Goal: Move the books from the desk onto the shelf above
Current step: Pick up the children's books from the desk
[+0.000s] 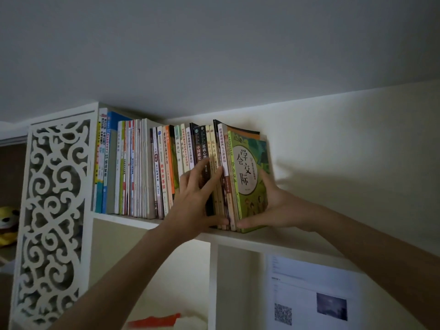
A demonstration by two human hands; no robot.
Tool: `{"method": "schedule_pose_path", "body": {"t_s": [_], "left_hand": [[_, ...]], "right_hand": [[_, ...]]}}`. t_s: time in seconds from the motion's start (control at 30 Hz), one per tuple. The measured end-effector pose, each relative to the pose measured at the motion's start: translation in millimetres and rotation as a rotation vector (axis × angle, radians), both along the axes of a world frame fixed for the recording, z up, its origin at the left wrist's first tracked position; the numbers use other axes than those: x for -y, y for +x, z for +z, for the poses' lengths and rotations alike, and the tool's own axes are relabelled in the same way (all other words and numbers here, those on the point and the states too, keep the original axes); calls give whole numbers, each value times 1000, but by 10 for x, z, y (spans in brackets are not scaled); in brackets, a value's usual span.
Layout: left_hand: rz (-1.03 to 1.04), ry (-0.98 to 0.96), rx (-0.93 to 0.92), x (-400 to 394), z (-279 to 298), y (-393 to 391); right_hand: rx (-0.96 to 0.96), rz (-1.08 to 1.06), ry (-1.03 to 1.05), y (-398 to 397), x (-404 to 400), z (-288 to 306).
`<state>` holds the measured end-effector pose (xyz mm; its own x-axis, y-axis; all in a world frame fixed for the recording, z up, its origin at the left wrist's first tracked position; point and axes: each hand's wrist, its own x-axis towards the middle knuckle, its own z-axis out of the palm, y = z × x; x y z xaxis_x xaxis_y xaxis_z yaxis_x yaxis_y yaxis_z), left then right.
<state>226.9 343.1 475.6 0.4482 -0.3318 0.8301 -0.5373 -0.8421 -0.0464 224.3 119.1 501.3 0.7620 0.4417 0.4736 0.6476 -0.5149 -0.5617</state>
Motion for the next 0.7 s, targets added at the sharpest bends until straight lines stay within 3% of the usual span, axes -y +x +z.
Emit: {"method": "schedule_pose_path", "body": {"t_s": [0.1,0.37,0.43,0.53,0.6,0.7], "left_hand": [[9,84,19,-12,24,-5],[223,148,35,131,64,-231],[166,104,119,230,-40,-396],[-87,-6,247,399,-511,-757],[-192,18,135,519,-1057,-1013],[-226,102,-275,706,-2057,-1195]], "right_hand": [[71,-131,-72,151,-60,-19],[-2,-258,-215,-5,-115,51],[247,-300,-242,-263,-193,-54],[943,-389,-269,-818,-228,-516],[1120,-386,-338,-1136,-74,-1069],[770,-400,-548,-1403,418,-2194]]}}
